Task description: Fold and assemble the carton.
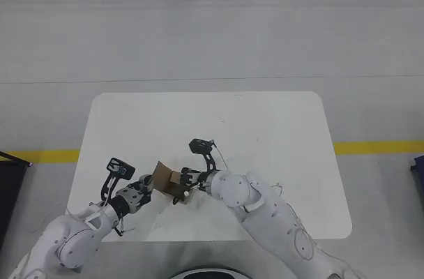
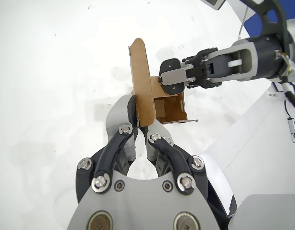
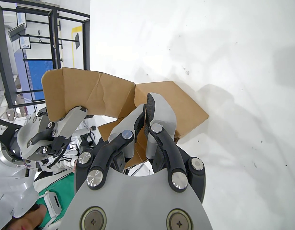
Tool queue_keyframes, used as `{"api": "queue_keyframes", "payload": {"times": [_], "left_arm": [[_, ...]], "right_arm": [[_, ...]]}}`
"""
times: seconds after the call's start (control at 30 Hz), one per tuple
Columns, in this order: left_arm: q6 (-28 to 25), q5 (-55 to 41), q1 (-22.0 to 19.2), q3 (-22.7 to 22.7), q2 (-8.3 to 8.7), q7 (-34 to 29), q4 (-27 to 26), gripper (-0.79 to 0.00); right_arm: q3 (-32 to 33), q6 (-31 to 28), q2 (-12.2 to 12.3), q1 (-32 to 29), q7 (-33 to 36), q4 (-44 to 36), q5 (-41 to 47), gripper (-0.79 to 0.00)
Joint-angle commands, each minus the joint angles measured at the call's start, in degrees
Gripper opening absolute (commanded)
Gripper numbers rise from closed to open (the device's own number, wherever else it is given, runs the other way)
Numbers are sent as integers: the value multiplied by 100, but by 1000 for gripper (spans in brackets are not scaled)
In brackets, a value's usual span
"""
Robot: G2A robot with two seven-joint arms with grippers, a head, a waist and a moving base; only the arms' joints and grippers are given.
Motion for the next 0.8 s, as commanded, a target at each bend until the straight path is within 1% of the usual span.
{"api": "queue_keyframes", "payload": {"times": [0.0,0.1,0.2,0.27,0.4,0.5,0.6,0.7,0.77], "left_arm": [[-1,3,-2,2,-3,0,3,-785],[-7,6,-1,-4,-7,1,10,-785],[-2,8,4,-15,-10,0,15,-785],[-8,2,6,-17,-13,-7,13,-785],[-16,10,-5,-5,-19,-7,13,-785],[-7,17,-11,4,-25,-10,9,-785],[-4,54,-7,6,-28,-7,-1,-785],[5,58,19,-12,-31,12,-4,-785],[2,64,36,-34,-31,18,-6,-785]], "right_arm": [[26,-165,10,-103,-107,-180,59,-785],[191,-854,78,-426,-91,-527,301,-785],[403,-1665,183,-756,282,-785,532,-785],[487,-1937,245,-921,551,-893,518,-785],[402,-1930,288,-952,905,-916,396,-785],[274,-1573,247,-738,816,-650,407,-785],[207,-1172,184,-463,577,-330,538,-785],[156,-1047,147,-303,514,-124,723,-785],[110,-901,136,-242,487,-37,695,-785]]}}
